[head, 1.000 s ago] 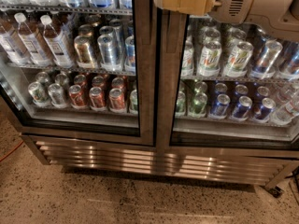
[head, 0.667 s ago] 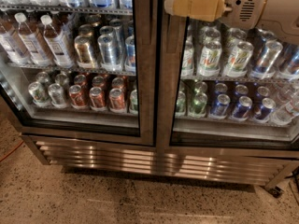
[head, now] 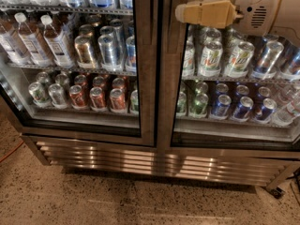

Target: Open right fridge door

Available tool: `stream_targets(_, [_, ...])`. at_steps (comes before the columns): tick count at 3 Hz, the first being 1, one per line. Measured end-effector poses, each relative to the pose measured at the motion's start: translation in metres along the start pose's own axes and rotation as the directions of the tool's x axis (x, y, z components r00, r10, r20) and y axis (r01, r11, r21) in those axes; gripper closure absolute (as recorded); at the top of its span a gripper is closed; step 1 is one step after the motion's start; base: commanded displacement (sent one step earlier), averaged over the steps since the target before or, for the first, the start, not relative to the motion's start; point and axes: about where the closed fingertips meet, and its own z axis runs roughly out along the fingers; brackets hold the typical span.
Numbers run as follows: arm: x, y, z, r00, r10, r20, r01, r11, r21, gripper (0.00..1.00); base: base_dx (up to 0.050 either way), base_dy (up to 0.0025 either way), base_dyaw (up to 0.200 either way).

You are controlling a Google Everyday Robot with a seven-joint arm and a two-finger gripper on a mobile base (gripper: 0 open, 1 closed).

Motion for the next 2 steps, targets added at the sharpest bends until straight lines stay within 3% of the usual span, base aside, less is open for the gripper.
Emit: stream_targets(2, [0.0056, -0.0059, -0.0094, 0.996, -0.001, -0.087, 0.012, 0.9924, 0.123, 0.38, 0.0, 0.0, 0.0])
